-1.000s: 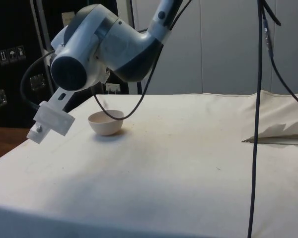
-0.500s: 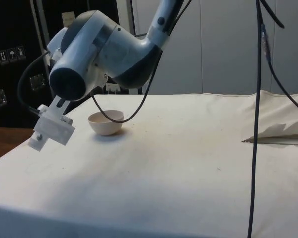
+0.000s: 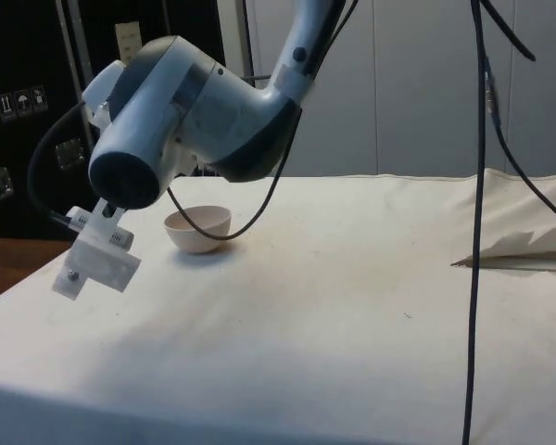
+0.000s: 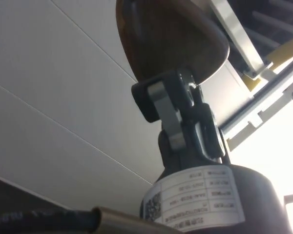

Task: Pour the coffee beans from the cup into the bowl.

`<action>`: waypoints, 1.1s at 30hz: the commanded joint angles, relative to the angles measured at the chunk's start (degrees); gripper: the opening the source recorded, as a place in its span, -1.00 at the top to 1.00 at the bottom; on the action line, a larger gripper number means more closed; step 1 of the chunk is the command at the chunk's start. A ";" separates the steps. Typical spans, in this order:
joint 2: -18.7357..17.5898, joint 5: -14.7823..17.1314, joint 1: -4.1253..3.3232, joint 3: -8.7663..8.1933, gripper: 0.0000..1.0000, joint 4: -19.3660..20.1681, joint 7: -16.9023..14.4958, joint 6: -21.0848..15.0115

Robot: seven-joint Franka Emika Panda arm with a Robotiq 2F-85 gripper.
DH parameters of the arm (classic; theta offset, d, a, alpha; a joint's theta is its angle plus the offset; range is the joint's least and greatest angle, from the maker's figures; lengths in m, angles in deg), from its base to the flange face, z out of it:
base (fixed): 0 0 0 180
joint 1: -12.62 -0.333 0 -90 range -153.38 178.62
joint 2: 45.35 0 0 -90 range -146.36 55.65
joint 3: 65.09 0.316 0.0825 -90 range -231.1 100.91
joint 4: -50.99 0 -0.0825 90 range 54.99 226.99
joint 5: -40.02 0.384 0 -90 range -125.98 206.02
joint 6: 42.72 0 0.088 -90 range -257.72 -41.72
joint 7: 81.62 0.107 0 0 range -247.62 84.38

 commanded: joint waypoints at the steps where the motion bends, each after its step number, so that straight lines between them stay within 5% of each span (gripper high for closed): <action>1: -0.34 -0.23 -0.29 -0.06 1.00 -0.23 0.23 0.46; 33: -2.58 -4.98 -0.17 0.74 1.00 0.06 1.55 4.53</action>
